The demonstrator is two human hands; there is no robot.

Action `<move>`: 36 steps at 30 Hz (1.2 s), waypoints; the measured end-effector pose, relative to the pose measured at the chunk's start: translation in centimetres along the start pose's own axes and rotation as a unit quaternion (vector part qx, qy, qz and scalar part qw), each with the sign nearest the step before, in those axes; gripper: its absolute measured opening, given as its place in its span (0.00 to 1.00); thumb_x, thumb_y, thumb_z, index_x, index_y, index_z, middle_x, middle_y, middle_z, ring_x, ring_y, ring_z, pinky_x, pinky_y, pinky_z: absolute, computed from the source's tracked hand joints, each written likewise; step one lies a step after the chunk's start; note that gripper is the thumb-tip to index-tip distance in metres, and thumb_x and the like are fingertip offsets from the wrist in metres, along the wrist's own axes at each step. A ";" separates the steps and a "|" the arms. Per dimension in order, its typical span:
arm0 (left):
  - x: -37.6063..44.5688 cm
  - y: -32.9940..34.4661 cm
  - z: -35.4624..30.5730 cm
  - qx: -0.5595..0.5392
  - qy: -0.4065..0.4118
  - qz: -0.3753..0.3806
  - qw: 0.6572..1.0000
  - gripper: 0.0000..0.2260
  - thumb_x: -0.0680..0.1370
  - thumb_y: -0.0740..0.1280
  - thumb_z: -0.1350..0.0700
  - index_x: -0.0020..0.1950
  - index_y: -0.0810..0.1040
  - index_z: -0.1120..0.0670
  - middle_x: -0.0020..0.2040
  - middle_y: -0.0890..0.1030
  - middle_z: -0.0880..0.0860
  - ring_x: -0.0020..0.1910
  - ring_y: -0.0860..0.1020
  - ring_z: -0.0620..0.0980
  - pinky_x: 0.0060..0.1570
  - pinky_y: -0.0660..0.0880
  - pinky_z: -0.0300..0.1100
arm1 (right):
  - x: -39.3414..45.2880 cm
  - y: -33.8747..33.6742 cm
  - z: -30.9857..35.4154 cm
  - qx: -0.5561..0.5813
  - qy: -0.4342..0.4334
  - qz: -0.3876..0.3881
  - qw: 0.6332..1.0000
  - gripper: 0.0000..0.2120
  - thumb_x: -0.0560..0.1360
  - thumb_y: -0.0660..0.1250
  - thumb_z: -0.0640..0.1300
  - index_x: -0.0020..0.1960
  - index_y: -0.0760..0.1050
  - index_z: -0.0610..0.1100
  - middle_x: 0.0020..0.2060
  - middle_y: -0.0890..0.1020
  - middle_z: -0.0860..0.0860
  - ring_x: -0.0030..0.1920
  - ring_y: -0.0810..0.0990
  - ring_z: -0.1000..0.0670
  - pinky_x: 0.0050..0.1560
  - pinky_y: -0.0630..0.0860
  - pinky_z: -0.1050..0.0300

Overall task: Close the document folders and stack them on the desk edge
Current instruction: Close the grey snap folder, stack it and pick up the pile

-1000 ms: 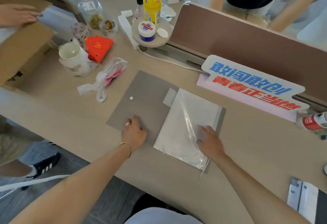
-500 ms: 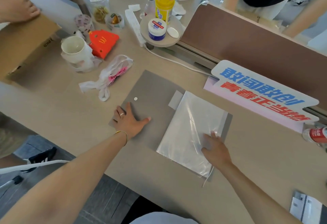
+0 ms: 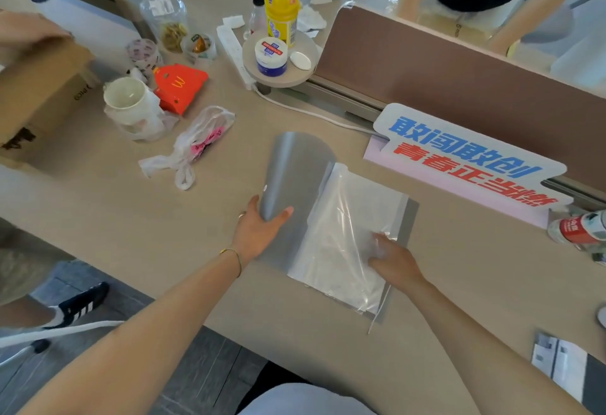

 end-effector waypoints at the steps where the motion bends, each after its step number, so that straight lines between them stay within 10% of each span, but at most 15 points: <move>1: -0.5 -0.1 -0.3 -0.001 0.006 -0.006 1.000 0.44 0.69 0.71 0.30 0.79 0.64 0.50 0.67 0.77 0.54 0.67 0.76 0.55 0.59 0.73 0.44 | 0.0 -0.1 -0.2 -0.001 0.005 0.001 1.000 0.32 0.70 0.65 0.47 0.73 0.66 0.58 0.68 0.75 0.50 0.67 0.74 0.46 0.64 0.71 0.54; 8: -3.7 0.3 -2.3 -0.030 0.033 -0.044 0.998 0.23 0.72 0.75 0.38 0.60 0.71 0.44 0.49 0.79 0.45 0.49 0.81 0.50 0.46 0.76 0.44 | 0.1 0.7 -1.3 0.008 -0.015 -0.036 0.999 0.33 0.74 0.65 0.47 0.78 0.61 0.48 0.76 0.67 0.49 0.75 0.66 0.46 0.71 0.62 0.56; 16: -6.2 2.0 -3.9 0.005 0.093 -0.109 0.990 0.10 0.79 0.71 0.51 0.57 0.75 0.49 0.38 0.79 0.53 0.32 0.77 0.48 0.30 0.69 0.39 | -0.8 4.3 -1.8 -0.289 -0.244 -0.027 0.925 0.28 0.81 0.53 0.58 0.80 0.54 0.56 0.80 0.38 0.45 0.80 0.36 0.41 0.76 0.41 0.35; 26: -7.8 2.6 -5.2 0.083 0.147 -0.187 0.968 0.09 0.78 0.70 0.54 0.55 0.74 0.46 0.34 0.77 0.48 0.38 0.79 0.50 0.38 0.70 0.47 | 1.7 0.8 -7.2 -0.311 -0.083 -0.067 0.944 0.30 0.82 0.47 0.56 0.81 0.40 0.54 0.80 0.36 0.43 0.79 0.37 0.38 0.74 0.41 0.30; 36: -9.9 6.6 -7.7 0.053 0.233 -0.127 0.963 0.07 0.82 0.61 0.57 0.50 0.72 0.44 0.30 0.71 0.45 0.30 0.71 0.50 0.35 0.73 0.50 | 3.2 -4.4 -11.3 -0.180 0.135 -0.138 0.965 0.33 0.80 0.54 0.52 0.81 0.47 0.48 0.80 0.40 0.39 0.79 0.41 0.35 0.74 0.42 0.29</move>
Point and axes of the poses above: each hand's wrist, its own x-axis towards the middle knuckle, its own y-axis out of the palm, z = x × y, the point moved 1 cm from there along x, towards the middle knuckle
